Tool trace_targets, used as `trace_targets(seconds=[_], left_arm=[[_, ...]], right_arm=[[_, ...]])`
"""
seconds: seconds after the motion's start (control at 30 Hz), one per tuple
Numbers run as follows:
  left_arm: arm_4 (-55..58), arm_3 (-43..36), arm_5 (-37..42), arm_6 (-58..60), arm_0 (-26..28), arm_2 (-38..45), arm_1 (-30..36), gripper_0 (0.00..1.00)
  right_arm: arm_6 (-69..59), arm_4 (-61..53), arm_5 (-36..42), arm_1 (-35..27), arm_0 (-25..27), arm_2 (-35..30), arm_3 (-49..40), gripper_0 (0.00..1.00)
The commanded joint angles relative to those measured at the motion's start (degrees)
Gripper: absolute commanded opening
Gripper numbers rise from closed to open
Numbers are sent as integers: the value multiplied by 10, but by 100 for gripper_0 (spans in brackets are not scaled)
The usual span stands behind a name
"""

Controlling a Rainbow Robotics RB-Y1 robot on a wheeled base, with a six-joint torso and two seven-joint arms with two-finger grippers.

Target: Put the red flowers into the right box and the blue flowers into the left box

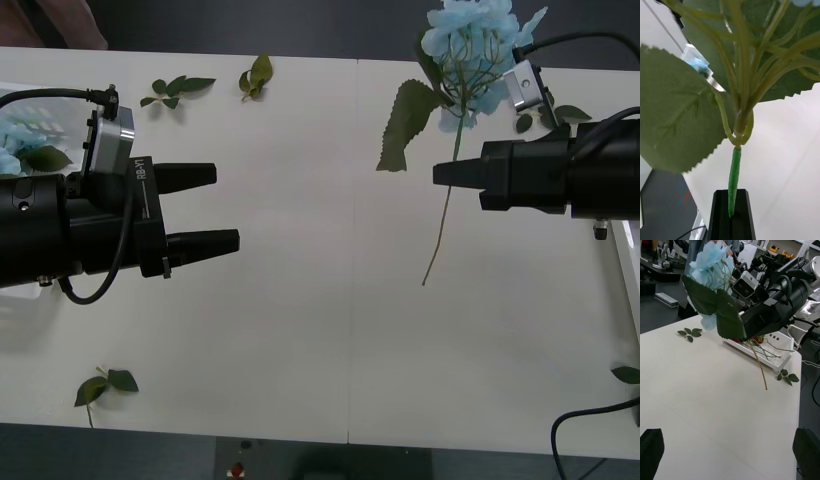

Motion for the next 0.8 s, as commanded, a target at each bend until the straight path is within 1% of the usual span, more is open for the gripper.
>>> trace_targets(seconds=[0.03, 0.23, 0.43, 0.6, 0.8], left_arm=[[8, -20, -4, -32, -5, -1, 18, 100], [8, -20, -4, -32, -5, -1, 18, 100], [15, -12, -8, -30, 3, 2, 8, 100], [77, -8, -47, -20, 5, -6, 18, 100], [92, -8, -97, 20, -1, -40, 34, 100]], right_arm=[[26, -66, -20, -2, -34, 6, 24, 0], [37, -120, -25, -1, -74, 9, 51, 0], [50, -137, -25, 5, -113, 16, 52, 0], [57, -147, -26, 17, -134, 17, 52, 0], [61, -147, -27, 32, -151, 23, 52, 0]])
